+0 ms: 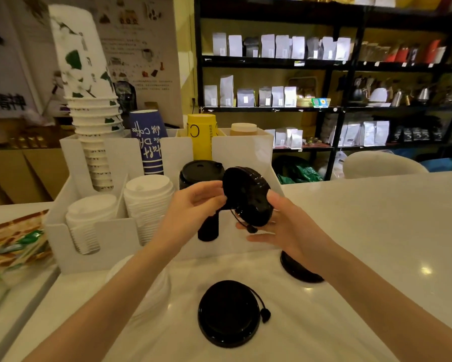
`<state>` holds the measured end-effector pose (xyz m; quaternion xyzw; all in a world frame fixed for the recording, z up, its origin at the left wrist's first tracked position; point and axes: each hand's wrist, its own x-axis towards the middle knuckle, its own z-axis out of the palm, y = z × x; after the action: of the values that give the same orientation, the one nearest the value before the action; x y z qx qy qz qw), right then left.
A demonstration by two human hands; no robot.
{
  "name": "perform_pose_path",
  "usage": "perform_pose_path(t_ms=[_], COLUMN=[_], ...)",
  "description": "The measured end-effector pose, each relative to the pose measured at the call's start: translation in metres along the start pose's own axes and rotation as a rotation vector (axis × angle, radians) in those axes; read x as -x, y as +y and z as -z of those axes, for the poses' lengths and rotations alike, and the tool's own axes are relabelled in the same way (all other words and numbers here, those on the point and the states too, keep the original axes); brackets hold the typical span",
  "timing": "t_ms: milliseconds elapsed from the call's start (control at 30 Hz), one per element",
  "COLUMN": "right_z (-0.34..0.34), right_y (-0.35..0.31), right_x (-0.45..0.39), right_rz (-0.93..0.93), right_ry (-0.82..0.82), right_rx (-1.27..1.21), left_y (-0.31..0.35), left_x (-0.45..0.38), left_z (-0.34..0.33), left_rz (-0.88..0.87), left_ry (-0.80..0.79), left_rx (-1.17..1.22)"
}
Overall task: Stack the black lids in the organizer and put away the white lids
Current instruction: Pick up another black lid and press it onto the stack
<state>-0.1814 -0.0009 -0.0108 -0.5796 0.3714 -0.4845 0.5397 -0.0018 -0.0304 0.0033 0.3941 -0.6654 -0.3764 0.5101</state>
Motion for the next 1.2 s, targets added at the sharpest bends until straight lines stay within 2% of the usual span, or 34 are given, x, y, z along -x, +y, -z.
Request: perform_pose_path(t_ms=[100, 233, 333, 400, 933, 1200], right_z=[0.004, -0.002, -0.011, -0.016, -0.015, -0.017], right_y=[-0.012, -0.028, -0.035, -0.036, -0.007, -0.002], right_x=[-0.014, -0.034, -0.048, -0.057, -0.102, -0.101], right_rz=[0.1, 0.258, 0.343, 0.361, 0.312, 0.302], right_ry=[0.133, 0.239, 0.212, 0.169, 0.178, 0.141], right_rx=[0.125, 0.472, 0.612, 0.652, 0.526, 0.599], left_y=[0.017, 0.03, 0.032, 0.03, -0.009, -0.005], left_x=[-0.007, -0.011, -0.02, -0.027, -0.06, -0.06], left_z=[0.024, 0.042, 0.047, 0.048, 0.05, 0.06], left_rz=[-0.101, -0.248, -0.281, -0.268, -0.165, -0.094], left_ry=[0.026, -0.029, -0.024, -0.022, 0.038, -0.061], left_rx=[-0.014, -0.18, -0.366, -0.403, -0.453, -0.494])
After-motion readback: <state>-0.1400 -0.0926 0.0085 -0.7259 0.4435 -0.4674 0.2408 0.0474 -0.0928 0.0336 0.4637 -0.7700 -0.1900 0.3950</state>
